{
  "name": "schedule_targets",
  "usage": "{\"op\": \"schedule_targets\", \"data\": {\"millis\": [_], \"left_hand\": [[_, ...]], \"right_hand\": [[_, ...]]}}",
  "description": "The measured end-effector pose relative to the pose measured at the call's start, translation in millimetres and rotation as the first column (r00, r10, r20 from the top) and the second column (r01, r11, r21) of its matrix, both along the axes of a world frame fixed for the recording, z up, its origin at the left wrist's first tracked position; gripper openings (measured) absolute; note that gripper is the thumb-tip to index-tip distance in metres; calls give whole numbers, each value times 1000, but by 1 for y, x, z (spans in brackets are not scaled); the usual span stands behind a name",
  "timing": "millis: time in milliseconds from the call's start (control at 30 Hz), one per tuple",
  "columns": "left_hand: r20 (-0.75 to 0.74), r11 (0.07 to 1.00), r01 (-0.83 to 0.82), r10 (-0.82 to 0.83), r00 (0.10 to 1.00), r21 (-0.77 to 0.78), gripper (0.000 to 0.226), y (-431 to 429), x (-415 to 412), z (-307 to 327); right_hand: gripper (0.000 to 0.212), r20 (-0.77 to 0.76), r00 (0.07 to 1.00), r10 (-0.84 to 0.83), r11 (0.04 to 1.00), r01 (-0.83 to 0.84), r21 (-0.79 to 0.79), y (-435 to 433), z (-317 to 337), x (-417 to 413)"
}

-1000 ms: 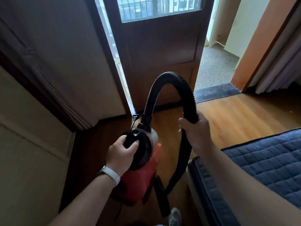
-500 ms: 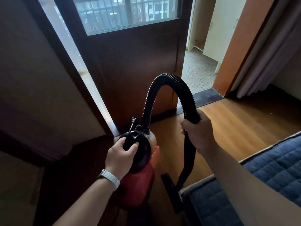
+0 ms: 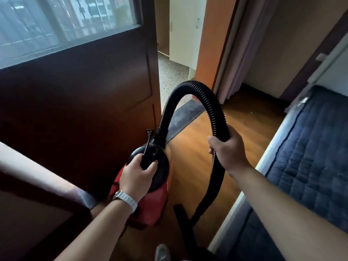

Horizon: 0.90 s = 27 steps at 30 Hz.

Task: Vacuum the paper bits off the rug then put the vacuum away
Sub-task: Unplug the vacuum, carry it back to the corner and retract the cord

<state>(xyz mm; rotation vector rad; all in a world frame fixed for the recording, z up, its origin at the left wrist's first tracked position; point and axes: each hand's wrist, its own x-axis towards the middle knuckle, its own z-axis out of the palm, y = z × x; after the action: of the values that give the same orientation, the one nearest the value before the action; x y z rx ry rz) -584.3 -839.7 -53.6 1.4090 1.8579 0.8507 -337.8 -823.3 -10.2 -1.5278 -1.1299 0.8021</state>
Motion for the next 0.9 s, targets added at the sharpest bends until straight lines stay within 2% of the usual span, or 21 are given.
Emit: {"op": "schedule_targets", "data": {"millis": [167, 400, 533, 767, 900], "left_hand": [[-54, 995, 98, -98, 994, -3, 17, 76, 10, 3], [-33, 983, 182, -182, 983, -19, 13, 167, 56, -5], [-9, 974, 225, -225, 974, -31, 17, 224, 98, -14], [-47, 969, 242, -245, 968, -55, 19, 325, 174, -9], [-95, 950, 311, -312, 945, -30, 22, 375, 210, -3]], "right_hand": [[11, -31, 995, -94, 996, 94, 5, 42, 2, 16], [11, -48, 984, -174, 985, 174, -2, 120, -11, 46], [11, -71, 975, -209, 978, 209, 5, 179, -24, 83], [14, -64, 971, -232, 973, 232, -13, 273, -20, 168], [15, -61, 955, -289, 957, 290, 3, 316, -12, 213]]}}
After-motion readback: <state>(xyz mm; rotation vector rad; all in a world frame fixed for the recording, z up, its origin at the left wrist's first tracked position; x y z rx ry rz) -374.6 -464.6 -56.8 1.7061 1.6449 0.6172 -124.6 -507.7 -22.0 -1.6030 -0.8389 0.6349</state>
